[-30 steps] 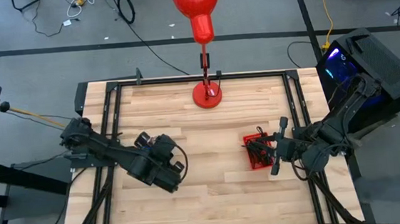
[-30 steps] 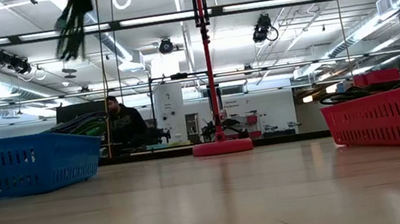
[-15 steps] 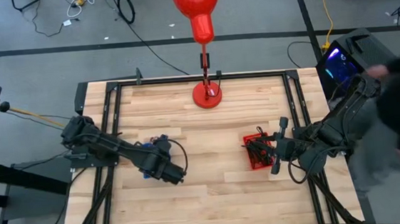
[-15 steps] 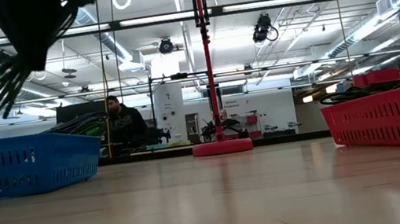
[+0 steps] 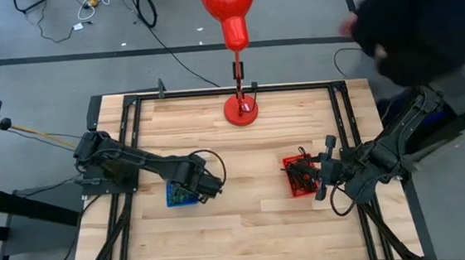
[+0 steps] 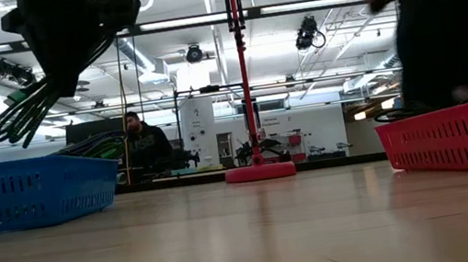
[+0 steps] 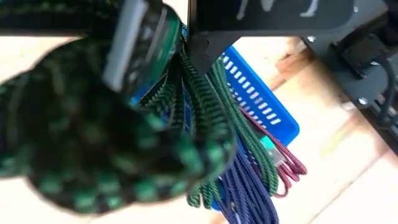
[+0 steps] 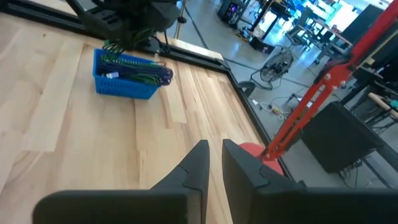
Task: Pick & Place USB Port
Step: Put the green and black charger cable into the blue bin
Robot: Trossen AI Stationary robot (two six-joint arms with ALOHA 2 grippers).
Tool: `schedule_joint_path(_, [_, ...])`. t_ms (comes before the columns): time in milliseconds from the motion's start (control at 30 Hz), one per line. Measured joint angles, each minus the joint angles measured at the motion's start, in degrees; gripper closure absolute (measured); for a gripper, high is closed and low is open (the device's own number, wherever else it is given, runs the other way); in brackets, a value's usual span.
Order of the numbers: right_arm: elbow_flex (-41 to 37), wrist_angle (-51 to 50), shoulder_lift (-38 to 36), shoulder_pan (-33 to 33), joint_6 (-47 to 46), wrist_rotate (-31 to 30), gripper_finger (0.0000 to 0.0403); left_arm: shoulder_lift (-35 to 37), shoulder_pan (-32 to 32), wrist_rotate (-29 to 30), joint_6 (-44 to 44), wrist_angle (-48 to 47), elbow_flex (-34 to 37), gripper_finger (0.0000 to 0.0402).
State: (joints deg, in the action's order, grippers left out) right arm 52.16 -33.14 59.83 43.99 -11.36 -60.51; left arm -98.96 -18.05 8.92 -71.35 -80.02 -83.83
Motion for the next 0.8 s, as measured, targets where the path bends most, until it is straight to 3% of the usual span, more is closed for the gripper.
schedule_joint_path(467, [-2.9, -0.8, 0.0, 1.2, -2.0, 0.0, 0.0356, 0.0, 3.4, -2.8, 2.5, 0.6, 0.4, 0.0374])
schedule_joint_path(600, [-3.6, 0.5, 0.0, 1.7, -2.1, -0.1, 0.0356, -0.2, 4.8, -9.0, 5.5, 5.2, 5.6, 0.0374])
schedule_joint_path(800, [-3.7, 1.0, 0.0, 2.4, -1.7, -0.4, 0.0356, -0.1, 7.3, -8.4, 5.7, 6.1, 9.8, 0.0374])
